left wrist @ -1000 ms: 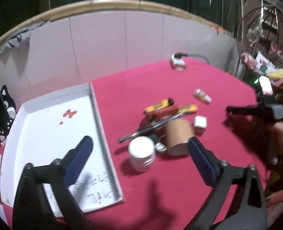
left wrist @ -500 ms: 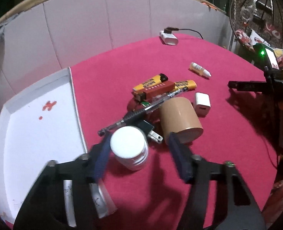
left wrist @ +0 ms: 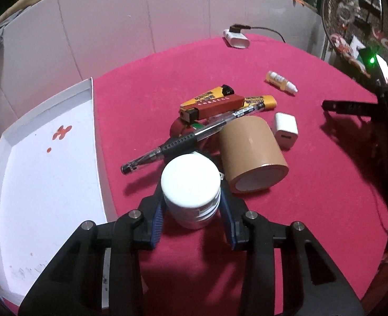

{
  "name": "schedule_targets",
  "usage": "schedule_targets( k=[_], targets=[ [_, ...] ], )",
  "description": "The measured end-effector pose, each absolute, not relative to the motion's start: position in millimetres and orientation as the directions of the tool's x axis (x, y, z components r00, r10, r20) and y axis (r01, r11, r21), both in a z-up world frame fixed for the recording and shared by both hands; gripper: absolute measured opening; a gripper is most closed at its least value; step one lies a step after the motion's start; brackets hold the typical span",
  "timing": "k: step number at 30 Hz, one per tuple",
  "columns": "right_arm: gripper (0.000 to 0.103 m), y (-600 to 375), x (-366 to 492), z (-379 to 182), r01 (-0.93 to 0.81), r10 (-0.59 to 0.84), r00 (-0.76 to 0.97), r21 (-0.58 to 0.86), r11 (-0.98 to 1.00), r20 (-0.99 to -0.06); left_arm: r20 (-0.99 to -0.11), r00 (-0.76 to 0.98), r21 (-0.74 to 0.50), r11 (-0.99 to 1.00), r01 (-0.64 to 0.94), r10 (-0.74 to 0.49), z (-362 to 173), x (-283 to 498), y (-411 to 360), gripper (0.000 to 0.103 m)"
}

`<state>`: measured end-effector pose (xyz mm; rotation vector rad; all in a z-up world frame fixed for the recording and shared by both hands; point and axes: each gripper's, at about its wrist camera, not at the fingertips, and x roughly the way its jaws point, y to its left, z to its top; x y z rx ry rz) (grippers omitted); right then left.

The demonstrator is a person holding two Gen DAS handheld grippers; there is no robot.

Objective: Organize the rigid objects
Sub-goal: 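Grasp the white pill jar with the left tool while the right tool grasps the dropper bottle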

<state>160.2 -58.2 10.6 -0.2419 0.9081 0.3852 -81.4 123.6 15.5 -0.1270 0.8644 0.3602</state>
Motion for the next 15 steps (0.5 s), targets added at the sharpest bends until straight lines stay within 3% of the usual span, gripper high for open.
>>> schedule_targets(
  k=[8, 15],
  targets=[
    [0.103, -58, 160, 11, -0.432, 0.232, 0.552, -0.036, 0.901, -0.801, -0.718, 0.644, -0.014, 0.919, -0.393, 0.264, 32, -95, 117, 0.037],
    [0.103, -27, 144, 37, -0.683, 0.488, 0.508, 0.014, 0.730, -0.710, -0.681, 0.673, -0.022, 0.910, -0.415, 0.290, 47, -103, 113, 0.037]
  ],
)
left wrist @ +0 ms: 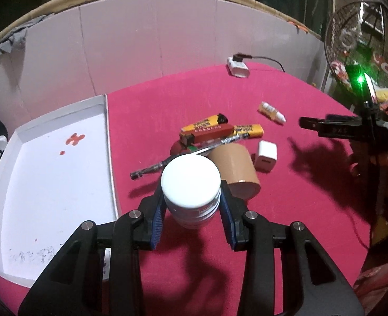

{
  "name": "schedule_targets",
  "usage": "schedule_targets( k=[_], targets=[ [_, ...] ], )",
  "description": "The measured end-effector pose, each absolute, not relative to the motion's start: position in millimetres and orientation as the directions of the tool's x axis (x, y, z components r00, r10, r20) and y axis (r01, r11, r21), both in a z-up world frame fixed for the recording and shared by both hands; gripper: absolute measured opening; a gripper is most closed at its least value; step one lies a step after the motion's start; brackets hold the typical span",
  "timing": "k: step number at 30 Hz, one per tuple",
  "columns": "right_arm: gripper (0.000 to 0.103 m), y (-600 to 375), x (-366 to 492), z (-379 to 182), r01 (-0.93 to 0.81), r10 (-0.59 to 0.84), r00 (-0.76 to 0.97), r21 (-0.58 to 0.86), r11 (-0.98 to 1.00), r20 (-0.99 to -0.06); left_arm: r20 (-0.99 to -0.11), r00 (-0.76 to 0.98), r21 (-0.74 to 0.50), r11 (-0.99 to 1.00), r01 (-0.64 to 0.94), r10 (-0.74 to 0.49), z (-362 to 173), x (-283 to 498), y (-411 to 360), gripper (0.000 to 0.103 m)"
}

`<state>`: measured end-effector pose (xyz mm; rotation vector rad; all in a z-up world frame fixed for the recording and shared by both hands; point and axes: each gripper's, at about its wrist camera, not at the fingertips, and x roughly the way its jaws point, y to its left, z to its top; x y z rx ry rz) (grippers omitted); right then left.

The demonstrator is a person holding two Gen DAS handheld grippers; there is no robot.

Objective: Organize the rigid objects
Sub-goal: 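Grasp the white pill jar with the left tool while the right tool grasps the dropper bottle, then carry the jar and dropper bottle into the white tray and open both tools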

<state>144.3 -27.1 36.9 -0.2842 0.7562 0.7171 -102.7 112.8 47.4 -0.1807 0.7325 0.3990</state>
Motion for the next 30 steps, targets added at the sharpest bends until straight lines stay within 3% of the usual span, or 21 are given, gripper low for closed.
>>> schedule_targets(
  k=[3, 10, 12, 14, 16, 17, 20, 30],
  targets=[
    [0.103, 0, 145, 44, -0.718, 0.477, 0.536, -0.080, 0.691, -0.696, -0.666, 0.681, -0.041, 0.897, -0.440, 0.304, 52, -109, 117, 0.037],
    [0.101, 34, 174, 27, -0.747, 0.431, 0.450, -0.065, 0.661, -0.782, -0.645, 0.690, -0.079, 0.870, -0.486, 0.327, 61, -122, 130, 0.037],
    [0.090, 44, 173, 24, -0.767, 0.431, 0.434, -0.074, 0.637, -0.791, -0.644, 0.687, -0.084, 0.862, -0.500, 0.337, 62, -126, 134, 0.037],
    [0.067, 53, 174, 16, -0.783, 0.420, 0.399, -0.064, 0.619, -0.815, -0.645, 0.683, -0.089, 0.854, -0.512, 0.342, 62, -128, 136, 0.037],
    [0.061, 55, 175, 16, -0.784, 0.439, 0.386, -0.037, 0.620, -0.812, -0.644, 0.679, -0.092, 0.845, -0.526, 0.352, 61, -130, 139, 0.037],
    [0.047, 55, 175, 16, -0.786, 0.443, 0.384, -0.035, 0.617, -0.810, -0.646, 0.675, -0.091, 0.841, -0.533, 0.358, 61, -130, 140, 0.037],
    [0.019, 54, 170, 17, -0.802, 0.463, 0.362, -0.017, 0.597, -0.809, -0.650, 0.664, -0.090, 0.831, -0.550, 0.369, 60, -132, 142, 0.037],
    [0.019, 30, 136, 57, -0.804, 0.617, 0.351, 0.111, 0.584, -0.704, -0.619, 0.672, -0.092, 0.812, -0.576, 0.406, 71, -142, 141, 0.037]
  ],
)
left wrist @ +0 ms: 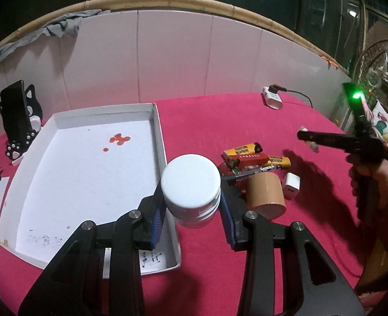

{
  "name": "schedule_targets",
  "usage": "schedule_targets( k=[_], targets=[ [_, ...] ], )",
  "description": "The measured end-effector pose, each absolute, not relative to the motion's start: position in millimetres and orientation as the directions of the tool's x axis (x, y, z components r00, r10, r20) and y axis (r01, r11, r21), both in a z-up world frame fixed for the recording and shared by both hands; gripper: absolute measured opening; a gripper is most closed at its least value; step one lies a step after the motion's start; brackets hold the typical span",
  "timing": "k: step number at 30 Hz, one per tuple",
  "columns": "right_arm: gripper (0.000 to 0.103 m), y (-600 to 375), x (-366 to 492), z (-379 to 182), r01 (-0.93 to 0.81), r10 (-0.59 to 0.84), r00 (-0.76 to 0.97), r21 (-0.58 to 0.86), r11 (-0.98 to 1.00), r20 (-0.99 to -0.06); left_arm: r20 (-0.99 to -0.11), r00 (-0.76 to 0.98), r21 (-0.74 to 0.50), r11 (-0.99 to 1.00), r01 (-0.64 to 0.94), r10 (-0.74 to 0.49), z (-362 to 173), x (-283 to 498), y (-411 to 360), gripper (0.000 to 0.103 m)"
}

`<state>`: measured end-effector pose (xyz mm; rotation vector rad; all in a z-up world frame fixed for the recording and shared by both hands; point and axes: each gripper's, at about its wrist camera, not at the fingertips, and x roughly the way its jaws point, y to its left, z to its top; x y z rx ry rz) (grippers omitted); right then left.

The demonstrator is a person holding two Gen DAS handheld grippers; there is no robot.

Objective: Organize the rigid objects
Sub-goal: 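Carry the jar and dropper bottle into the white tray and open both tools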

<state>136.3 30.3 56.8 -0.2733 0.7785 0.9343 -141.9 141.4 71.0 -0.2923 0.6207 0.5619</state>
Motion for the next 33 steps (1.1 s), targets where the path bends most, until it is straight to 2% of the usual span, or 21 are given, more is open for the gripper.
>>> schedule_targets(
  k=[11, 33],
  targets=[
    [0.019, 52, 68, 109, -0.892, 0.757, 0.283, 0.128, 0.433, -0.590, -0.584, 0.645, -0.069, 0.761, -0.645, 0.494, 87, -162, 149, 0.037],
    [0.019, 146, -39, 120, -0.981, 0.795, 0.068, 0.104, 0.163, -0.603, -0.576, 0.501, -0.079, 0.566, -0.820, 0.646, 84, -228, 213, 0.037]
  ],
)
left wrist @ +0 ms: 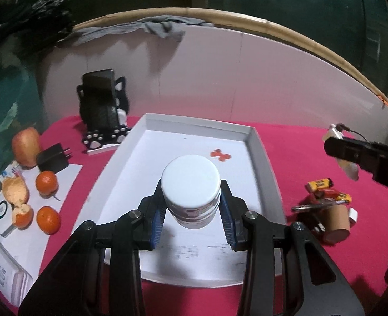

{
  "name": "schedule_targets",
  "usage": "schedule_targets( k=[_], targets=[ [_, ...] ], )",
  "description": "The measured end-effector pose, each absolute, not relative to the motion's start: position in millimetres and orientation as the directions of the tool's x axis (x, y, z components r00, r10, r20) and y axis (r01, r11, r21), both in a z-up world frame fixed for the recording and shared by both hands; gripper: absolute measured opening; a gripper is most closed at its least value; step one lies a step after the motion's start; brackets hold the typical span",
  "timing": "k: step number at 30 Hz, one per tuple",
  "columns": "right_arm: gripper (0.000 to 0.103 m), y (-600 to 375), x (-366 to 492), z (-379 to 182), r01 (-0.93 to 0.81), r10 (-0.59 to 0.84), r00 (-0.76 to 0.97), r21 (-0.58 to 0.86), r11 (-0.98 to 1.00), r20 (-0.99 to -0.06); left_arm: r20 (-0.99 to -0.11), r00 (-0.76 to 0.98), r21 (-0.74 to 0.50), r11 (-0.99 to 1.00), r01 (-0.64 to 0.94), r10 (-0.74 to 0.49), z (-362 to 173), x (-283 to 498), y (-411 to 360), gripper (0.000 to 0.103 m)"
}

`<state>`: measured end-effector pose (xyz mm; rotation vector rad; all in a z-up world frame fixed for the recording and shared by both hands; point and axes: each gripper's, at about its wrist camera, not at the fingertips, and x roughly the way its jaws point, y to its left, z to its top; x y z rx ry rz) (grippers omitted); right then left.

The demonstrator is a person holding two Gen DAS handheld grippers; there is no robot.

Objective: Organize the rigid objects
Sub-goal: 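Carry the jar and dropper bottle into the white tray and open both tools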

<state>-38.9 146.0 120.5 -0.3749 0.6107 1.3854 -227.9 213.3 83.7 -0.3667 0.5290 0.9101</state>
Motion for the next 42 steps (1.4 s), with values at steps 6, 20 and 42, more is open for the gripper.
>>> schedule_targets(
  k=[6, 20, 42],
  targets=[
    [0.019, 167, -55, 110, -0.986, 0.772, 0.034, 0.105, 0.129, -0.634, -0.593, 0.466, -0.071, 0.533, -0.843, 0.657, 77, -235, 227, 0.037],
    [0.019, 218, -79, 58, -0.991, 0.673, -0.003, 0.094, 0.099, -0.740, -0.687, 0.371, -0.042, 0.475, -0.879, 0.625, 42, -229, 270, 0.037],
    [0.103, 218, -105, 62, -0.991, 0.706, 0.133, -0.087, 0.101, -0.696, -0.654, 0.316, -0.115, 0.322, -0.940, 0.687, 43, -262, 285, 0.103]
  ],
)
